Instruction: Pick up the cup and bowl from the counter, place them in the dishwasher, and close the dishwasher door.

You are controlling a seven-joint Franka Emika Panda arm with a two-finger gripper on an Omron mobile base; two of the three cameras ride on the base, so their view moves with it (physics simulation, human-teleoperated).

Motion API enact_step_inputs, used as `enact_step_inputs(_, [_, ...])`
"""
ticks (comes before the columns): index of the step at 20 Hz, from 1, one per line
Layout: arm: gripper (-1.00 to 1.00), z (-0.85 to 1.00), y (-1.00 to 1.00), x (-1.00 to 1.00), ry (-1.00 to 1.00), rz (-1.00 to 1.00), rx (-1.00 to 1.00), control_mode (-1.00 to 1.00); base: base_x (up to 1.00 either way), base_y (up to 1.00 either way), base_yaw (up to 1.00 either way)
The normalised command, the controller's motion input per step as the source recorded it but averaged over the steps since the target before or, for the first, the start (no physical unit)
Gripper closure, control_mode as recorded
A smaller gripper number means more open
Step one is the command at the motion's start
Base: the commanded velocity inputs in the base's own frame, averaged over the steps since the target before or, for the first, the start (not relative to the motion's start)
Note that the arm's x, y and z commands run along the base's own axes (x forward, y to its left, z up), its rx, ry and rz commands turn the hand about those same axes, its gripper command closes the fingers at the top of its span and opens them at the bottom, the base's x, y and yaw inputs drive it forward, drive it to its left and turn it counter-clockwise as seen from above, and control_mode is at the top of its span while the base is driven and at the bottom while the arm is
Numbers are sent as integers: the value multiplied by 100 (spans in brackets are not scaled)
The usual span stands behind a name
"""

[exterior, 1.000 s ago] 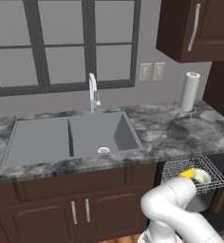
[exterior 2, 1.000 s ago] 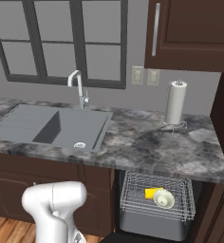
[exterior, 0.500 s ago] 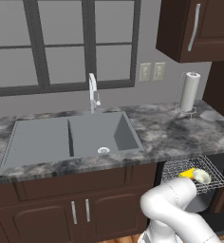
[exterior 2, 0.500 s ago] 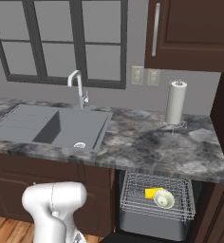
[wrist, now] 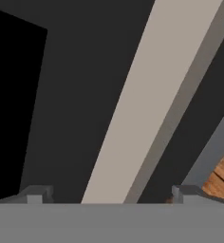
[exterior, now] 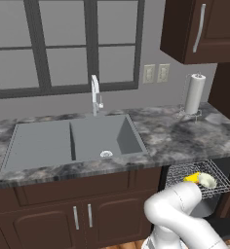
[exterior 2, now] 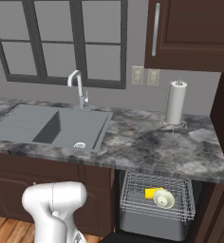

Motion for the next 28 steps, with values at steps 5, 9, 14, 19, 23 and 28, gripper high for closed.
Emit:
enact_step_inputs(5, [-100, 28, 0, 92, -7, 8, 7, -100, 0, 0, 0])
enact_step_inputs(9, [-100, 14, 0, 100, -4, 6, 4, -100, 0, 0, 0])
enact_step_inputs(14, [-100, 6, 0, 100, -3, 5, 0, -100, 0, 0, 0])
enact_step_inputs(19, [-100, 0, 0, 100, -2, 4, 0, -100, 0, 0, 0])
enact_step_inputs(23, [-100, -2, 0, 100, -1, 2, 0, -100, 0, 0, 0])
enact_step_inputs(28, [-100, -18, 0, 100, 0, 1, 0, -100, 0, 0, 0])
